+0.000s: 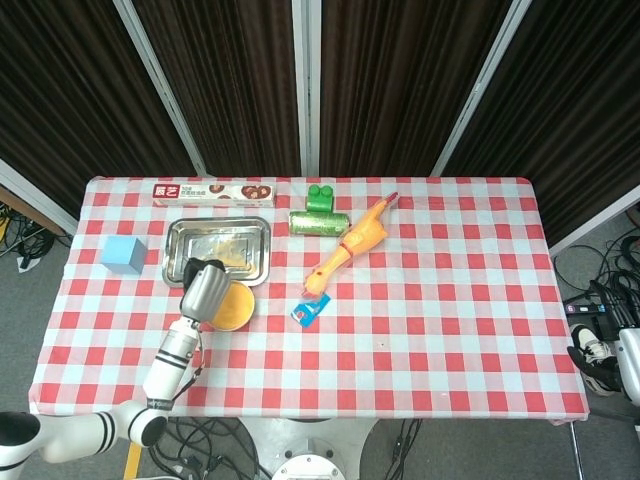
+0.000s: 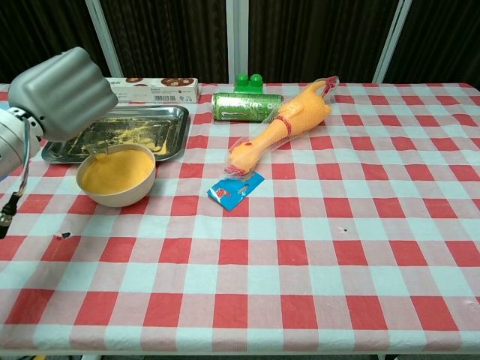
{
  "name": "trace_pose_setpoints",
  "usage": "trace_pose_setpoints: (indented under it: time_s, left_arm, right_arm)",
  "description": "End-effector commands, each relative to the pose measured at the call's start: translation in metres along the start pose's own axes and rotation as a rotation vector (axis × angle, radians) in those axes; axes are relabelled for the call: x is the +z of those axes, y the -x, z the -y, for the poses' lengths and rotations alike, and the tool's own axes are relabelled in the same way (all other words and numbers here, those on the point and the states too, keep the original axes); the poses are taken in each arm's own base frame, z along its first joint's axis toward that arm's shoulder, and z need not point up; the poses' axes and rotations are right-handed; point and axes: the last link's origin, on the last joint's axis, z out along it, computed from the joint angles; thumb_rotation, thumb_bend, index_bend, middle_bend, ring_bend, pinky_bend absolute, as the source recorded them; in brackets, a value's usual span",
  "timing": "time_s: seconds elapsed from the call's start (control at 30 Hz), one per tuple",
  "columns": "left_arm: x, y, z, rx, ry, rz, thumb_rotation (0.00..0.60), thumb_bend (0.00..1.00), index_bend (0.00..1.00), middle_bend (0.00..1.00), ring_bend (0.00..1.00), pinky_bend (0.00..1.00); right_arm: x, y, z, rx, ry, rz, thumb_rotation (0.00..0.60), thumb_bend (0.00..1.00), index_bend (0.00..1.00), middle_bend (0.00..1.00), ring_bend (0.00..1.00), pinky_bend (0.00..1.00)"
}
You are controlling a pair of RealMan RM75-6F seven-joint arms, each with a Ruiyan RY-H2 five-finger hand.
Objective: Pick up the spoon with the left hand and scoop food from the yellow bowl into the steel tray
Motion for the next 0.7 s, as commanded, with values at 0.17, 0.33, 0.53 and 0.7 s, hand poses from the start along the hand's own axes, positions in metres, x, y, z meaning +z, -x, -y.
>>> trace_pose_setpoints:
  time_s: [0.17,0.33,0.53,0.7]
  left_arm:
    - [-0.011,-0.016,0.007,-0.062,0.000,-0.056,0.600,0.44,0.74,0.98,0.97,0.98]
    - [-0.005,-0.012,0.007,-0.033,-0.024,-0.031,0.600,0.44,0.74,0.98,0.97,0.98]
    - [-0.003,-0.007,0.001,-0.038,-0.002,-0.034,0.600,0.44,0.78,0.99,0.97,0.98]
    - [-0.004,-0.007,0.004,-0.085,-0.013,-0.058,0.600,0.44,0.78,0.99,0.97,0.98]
  right_arm:
    - [0.001,0.001,0.002,0.002,-0.007,0.003,0.600,0.16,0.00,0.13,0.00,0.04]
    - [0.000,-0.001,0.002,-0.002,-0.003,-0.004,0.600,0.15,0.00,0.13,0.00,0.04]
    - [-0.001,-0.001,0.002,-0.001,-0.003,-0.002,0.600,0.16,0.00,0.13,0.00,0.04]
    - [-0.001,-0.002,0.002,-0.017,0.002,-0.010,0.600,0.16,0.00,0.13,0.00,0.03]
